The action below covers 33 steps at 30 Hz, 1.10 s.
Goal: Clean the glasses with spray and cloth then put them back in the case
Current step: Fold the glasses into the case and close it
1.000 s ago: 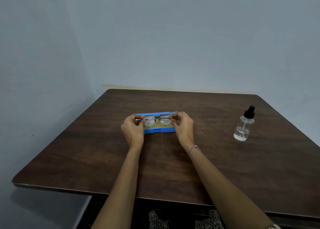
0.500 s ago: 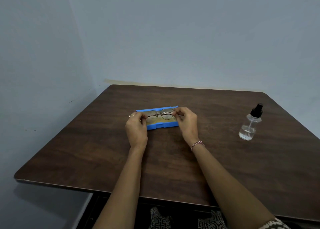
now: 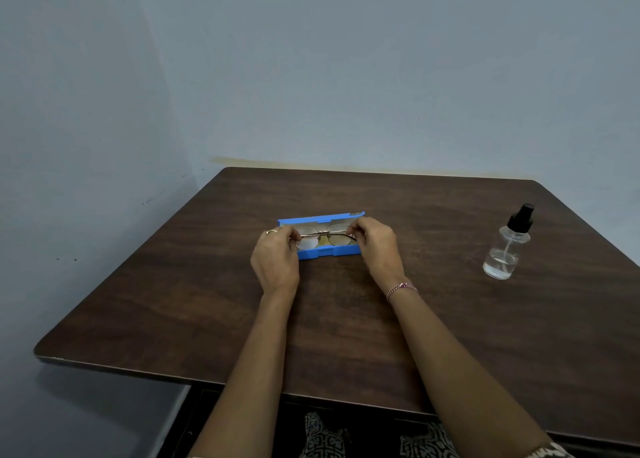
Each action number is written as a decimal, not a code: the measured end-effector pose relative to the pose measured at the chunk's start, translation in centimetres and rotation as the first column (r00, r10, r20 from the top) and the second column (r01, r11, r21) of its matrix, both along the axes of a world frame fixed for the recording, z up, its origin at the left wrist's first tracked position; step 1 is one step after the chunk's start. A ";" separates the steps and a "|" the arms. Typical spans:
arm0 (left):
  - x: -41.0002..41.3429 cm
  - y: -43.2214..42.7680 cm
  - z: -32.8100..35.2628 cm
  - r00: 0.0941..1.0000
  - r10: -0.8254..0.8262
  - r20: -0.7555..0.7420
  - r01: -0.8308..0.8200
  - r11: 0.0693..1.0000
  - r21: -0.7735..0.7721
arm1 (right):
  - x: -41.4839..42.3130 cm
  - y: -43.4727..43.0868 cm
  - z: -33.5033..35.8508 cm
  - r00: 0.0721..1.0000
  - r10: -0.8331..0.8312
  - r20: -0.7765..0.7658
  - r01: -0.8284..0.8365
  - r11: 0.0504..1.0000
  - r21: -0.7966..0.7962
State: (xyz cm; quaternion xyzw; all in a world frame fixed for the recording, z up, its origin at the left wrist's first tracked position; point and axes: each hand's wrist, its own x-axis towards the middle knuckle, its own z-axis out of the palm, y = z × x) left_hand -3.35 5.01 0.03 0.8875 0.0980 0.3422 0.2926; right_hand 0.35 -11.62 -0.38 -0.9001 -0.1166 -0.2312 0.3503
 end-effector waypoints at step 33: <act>1.8 -0.7 -1.6 0.954 -0.281 -0.100 0.298 0.893 0.336 | -1.2 -1.0 -0.3 0.996 0.082 0.023 -0.068 0.926 -0.372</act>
